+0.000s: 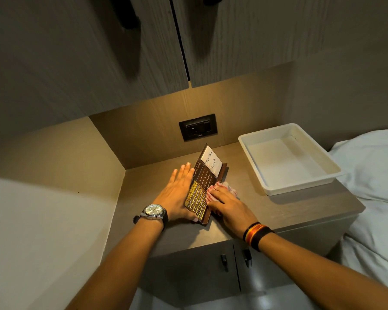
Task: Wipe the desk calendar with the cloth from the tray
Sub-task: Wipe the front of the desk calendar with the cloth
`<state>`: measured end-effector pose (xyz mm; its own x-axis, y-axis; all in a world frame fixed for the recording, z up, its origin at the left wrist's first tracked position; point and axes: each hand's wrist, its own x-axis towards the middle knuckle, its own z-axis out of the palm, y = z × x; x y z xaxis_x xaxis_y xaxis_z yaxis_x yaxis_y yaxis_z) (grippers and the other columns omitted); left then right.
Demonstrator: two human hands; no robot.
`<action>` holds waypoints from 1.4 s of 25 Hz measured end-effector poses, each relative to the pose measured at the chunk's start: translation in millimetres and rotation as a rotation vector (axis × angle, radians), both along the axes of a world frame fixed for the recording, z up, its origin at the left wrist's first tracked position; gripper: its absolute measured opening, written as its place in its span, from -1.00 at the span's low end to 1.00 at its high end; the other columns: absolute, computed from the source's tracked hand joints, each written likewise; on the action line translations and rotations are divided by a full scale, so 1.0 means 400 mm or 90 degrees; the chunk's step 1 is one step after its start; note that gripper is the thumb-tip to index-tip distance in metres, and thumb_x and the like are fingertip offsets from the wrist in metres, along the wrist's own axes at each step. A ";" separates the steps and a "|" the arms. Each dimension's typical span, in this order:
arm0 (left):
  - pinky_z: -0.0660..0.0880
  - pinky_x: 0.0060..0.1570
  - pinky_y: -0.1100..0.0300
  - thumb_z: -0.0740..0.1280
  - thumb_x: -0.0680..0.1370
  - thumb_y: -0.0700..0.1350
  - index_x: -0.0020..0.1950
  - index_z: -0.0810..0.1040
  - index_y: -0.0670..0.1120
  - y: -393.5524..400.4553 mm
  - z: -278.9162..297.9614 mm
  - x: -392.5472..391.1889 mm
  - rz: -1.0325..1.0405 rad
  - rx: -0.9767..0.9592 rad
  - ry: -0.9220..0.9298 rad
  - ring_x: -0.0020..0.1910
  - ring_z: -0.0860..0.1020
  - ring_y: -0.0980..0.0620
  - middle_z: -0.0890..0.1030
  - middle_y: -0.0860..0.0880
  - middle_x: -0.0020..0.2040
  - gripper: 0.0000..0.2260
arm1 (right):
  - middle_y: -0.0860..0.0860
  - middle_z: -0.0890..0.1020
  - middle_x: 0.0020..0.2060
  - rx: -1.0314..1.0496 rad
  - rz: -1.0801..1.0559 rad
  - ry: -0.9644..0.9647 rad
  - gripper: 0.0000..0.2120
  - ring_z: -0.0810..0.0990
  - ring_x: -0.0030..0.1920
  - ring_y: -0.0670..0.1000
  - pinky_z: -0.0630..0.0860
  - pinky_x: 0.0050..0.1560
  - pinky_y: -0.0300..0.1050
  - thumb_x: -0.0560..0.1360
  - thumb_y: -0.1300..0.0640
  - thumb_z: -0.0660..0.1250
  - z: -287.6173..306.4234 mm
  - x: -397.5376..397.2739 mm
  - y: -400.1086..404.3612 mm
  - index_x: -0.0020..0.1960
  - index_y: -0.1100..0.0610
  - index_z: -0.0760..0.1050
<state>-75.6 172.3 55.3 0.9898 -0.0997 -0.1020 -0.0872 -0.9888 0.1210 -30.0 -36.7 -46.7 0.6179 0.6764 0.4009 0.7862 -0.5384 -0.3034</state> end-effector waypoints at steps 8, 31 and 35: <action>-0.41 0.53 0.10 0.63 0.26 0.26 0.67 -0.31 -0.05 0.000 -0.004 -0.001 0.009 -0.035 -0.001 0.63 -0.36 -0.03 -0.33 -0.07 0.67 0.36 | 0.04 0.49 0.36 0.300 -0.160 0.226 -0.47 0.41 0.39 0.04 0.33 0.44 0.00 0.48 0.40 0.22 0.159 0.104 0.150 0.38 0.04 0.46; -0.38 0.54 0.07 0.66 0.28 0.19 0.67 -0.29 -0.06 -0.004 -0.025 0.007 0.029 -0.077 -0.003 0.62 -0.38 -0.01 -0.34 -0.06 0.68 0.34 | 0.02 0.36 0.46 -0.021 -0.108 0.057 -0.45 0.24 0.50 0.08 0.36 0.41 0.17 0.51 0.12 0.40 0.047 0.106 0.039 0.47 -0.02 0.34; -0.37 0.55 0.08 0.68 0.26 0.17 0.68 -0.28 -0.09 -0.009 -0.015 -0.003 0.029 -0.077 -0.016 0.63 -0.34 -0.03 -0.30 -0.10 0.68 0.36 | 0.06 0.32 0.50 -0.029 -0.079 0.001 -0.35 0.19 0.54 0.14 0.30 0.41 0.09 0.47 0.11 0.45 -0.011 -0.010 0.019 0.49 0.01 0.29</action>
<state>-76.7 168.7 49.2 0.9956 -0.0644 -0.0678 -0.0466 -0.9702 0.2378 -34.0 -29.0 -51.3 0.6989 0.6119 0.3702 0.7118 -0.6455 -0.2769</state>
